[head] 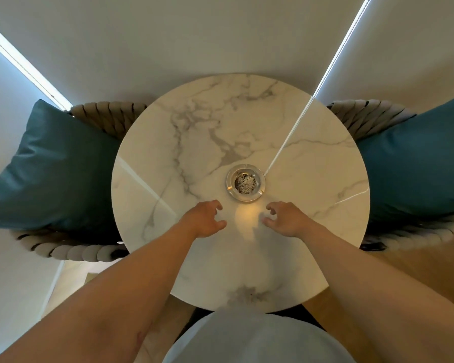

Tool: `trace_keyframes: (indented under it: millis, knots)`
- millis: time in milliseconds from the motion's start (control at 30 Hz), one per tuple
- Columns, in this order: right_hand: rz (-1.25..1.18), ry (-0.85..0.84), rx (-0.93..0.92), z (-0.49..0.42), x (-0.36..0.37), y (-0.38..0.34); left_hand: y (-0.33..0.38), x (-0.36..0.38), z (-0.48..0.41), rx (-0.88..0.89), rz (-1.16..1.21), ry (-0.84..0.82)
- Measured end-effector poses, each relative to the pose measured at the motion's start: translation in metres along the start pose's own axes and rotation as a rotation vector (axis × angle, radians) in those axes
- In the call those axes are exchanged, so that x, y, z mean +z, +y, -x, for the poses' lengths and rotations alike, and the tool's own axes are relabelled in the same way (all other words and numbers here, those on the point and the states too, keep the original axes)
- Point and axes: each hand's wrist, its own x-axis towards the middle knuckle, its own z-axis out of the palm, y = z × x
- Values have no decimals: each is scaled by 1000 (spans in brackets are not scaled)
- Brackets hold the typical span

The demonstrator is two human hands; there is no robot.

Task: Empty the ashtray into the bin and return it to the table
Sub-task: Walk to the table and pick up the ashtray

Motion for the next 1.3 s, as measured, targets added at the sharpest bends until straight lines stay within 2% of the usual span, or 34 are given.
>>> trace_keyframes:
  millis: [333, 833, 1300]
  knots:
    - [4, 74, -126, -58, -42, -4, 17, -20, -55, -95, -54, 158]
    - [147, -28, -151, -94, -49, -9, 34, -6, -95, -115, -114, 129]
    - [130, 47, -165, -98, -35, -10, 38, -2, -100, -148, -115, 174]
